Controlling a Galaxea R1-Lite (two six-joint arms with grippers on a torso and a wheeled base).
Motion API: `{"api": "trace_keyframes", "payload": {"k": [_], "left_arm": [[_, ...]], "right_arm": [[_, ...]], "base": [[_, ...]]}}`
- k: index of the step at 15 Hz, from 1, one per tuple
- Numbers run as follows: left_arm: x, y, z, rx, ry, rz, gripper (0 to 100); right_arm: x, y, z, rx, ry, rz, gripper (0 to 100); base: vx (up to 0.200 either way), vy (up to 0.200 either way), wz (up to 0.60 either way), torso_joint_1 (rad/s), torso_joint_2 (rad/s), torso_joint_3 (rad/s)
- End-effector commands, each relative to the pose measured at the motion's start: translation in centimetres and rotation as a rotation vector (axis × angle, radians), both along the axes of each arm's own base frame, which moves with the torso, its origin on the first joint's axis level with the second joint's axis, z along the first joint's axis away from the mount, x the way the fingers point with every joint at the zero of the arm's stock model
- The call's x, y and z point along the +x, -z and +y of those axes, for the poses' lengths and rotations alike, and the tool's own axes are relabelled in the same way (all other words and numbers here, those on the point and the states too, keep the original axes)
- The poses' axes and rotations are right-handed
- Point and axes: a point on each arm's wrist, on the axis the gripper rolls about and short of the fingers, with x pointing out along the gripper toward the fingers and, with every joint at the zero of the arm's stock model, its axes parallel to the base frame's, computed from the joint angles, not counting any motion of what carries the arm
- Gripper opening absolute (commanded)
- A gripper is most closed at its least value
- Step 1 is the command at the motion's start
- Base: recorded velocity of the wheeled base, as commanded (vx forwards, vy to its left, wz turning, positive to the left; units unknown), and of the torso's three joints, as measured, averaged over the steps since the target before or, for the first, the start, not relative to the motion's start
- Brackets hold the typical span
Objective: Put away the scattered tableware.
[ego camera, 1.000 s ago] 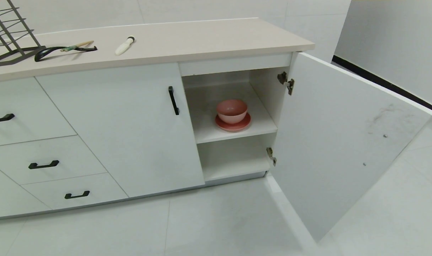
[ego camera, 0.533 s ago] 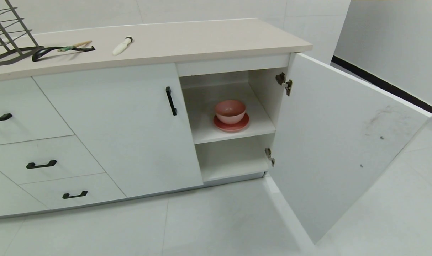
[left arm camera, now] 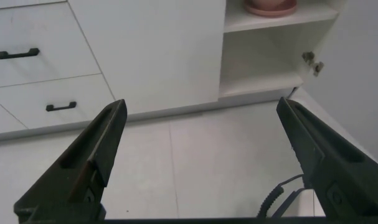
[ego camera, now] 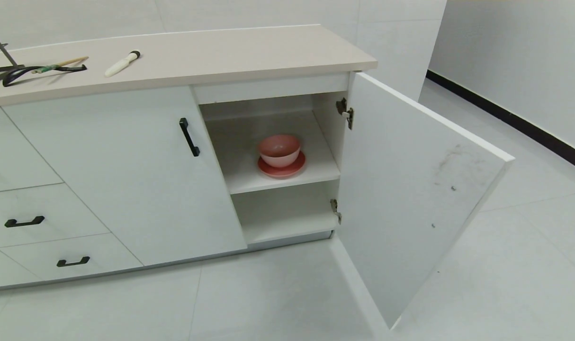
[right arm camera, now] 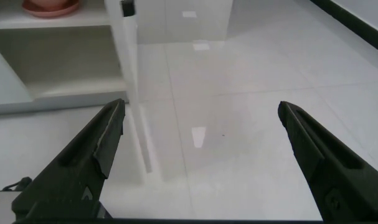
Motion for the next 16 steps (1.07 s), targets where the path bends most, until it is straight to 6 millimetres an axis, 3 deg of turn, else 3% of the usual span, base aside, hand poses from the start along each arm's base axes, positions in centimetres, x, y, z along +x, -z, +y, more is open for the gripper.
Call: {"api": "trace_keyframes", "payload": {"k": [1,4,11,16], "left_arm": [[0.01,-0.02,0.00,-0.011,-0.002,-0.001,100],[0.01,0.00,0.01,-0.008,-0.004,0.001,100],[0.01,0.00,0.00,-0.008,-0.002,0.001,100],[0.01,-0.02,0.00,-0.011,-0.002,-0.001,100]], "right_arm": [[0.03,-0.03,0.00,-0.001,0.000,0.002,100],[0.04,-0.02,0.00,-0.001,0.000,0.005,100],[0.06,-0.02,0.00,0.000,-0.001,0.008,100],[0.09,-0.03,0.01,-0.002,-0.003,0.011,100]], "base": [[0.000,0.000,0.00,0.000,0.00,0.000],[0.000,-0.133,0.00,0.000,0.00,-0.002],[-0.200,-0.200,0.00,0.007,0.00,0.002],[0.000,0.000,0.00,0.000,0.00,0.000]]}}
